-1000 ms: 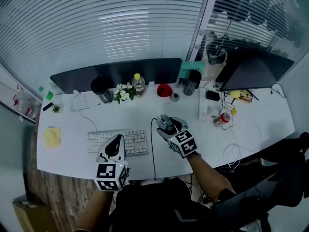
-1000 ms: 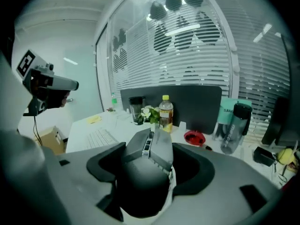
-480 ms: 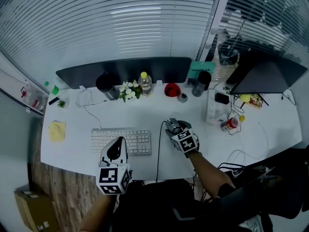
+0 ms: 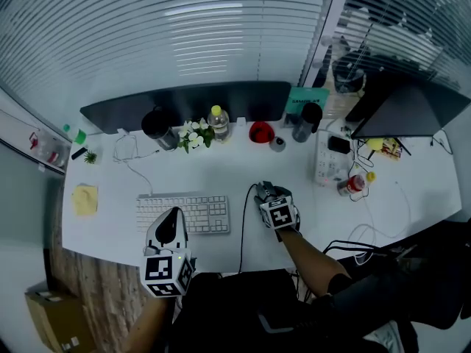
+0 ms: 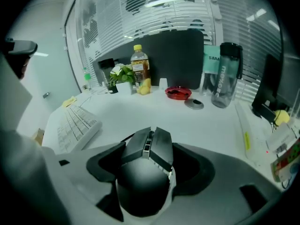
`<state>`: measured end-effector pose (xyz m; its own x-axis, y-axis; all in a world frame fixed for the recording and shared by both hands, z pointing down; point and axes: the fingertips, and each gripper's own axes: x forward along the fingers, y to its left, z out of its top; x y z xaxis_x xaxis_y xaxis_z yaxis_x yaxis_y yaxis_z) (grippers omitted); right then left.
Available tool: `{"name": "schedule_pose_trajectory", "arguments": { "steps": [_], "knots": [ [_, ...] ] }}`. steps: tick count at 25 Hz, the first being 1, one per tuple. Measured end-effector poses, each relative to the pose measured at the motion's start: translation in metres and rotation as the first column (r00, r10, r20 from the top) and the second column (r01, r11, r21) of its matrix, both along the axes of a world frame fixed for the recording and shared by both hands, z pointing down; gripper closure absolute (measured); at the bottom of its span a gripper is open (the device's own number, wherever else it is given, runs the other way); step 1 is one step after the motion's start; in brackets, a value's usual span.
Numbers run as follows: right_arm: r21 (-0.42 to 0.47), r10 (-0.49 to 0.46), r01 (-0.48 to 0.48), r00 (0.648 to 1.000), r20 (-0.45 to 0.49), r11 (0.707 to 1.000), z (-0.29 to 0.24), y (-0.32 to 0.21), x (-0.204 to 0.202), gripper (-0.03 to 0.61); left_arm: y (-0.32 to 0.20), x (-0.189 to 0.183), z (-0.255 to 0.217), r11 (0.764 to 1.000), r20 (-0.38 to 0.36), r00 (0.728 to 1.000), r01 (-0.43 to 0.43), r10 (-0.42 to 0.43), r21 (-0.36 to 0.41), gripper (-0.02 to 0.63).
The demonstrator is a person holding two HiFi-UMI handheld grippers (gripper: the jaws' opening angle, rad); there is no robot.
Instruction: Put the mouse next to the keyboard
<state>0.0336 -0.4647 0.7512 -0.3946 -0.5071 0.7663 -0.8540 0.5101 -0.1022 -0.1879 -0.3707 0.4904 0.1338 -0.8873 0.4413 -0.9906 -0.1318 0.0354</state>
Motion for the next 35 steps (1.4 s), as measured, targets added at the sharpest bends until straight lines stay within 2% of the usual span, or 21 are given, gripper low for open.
{"name": "schedule_pose_trajectory", "arguments": {
  "steps": [7,14,18,22,27,30,35],
  "knots": [
    [-0.042,0.111,-0.112,0.994,-0.016,0.993,0.013,0.014,0.011,0.273,-0.002,-0.001,0.004,0.999,0.001,0.999,-0.042,0.042,-0.024,0.584],
    [-0.056,0.145,-0.146,0.989,-0.025,0.988,0.014,0.024,0.013,0.273,-0.004,-0.002,0.005,0.997,-0.006,0.997,-0.071,0.071,-0.028,0.584],
    [-0.081,0.196,-0.195,0.981,0.004,0.977,0.011,0.029,0.015,0.273,-0.005,-0.003,0.008,0.995,-0.017,0.996,-0.089,0.089,-0.039,0.584],
    [-0.075,0.184,-0.183,0.983,0.011,0.980,0.015,0.035,0.014,0.268,-0.002,-0.001,0.013,0.991,-0.021,0.993,-0.117,0.116,-0.059,0.584],
    [-0.068,0.174,-0.173,0.985,0.015,0.983,0.015,0.035,0.013,0.260,-0.006,-0.004,0.004,0.990,-0.010,0.990,-0.138,0.137,-0.029,0.584],
    [-0.077,0.176,-0.173,0.984,0.028,0.982,0.011,0.033,0.013,0.221,-0.007,-0.006,0.001,0.989,-0.007,0.989,-0.146,0.145,-0.030,0.584],
    [-0.025,0.172,-0.171,0.984,0.049,0.985,-0.017,0.026,0.015,0.210,-0.007,-0.012,-0.009,0.989,-0.019,0.989,-0.145,0.145,0.004,0.584]
  ]
}}
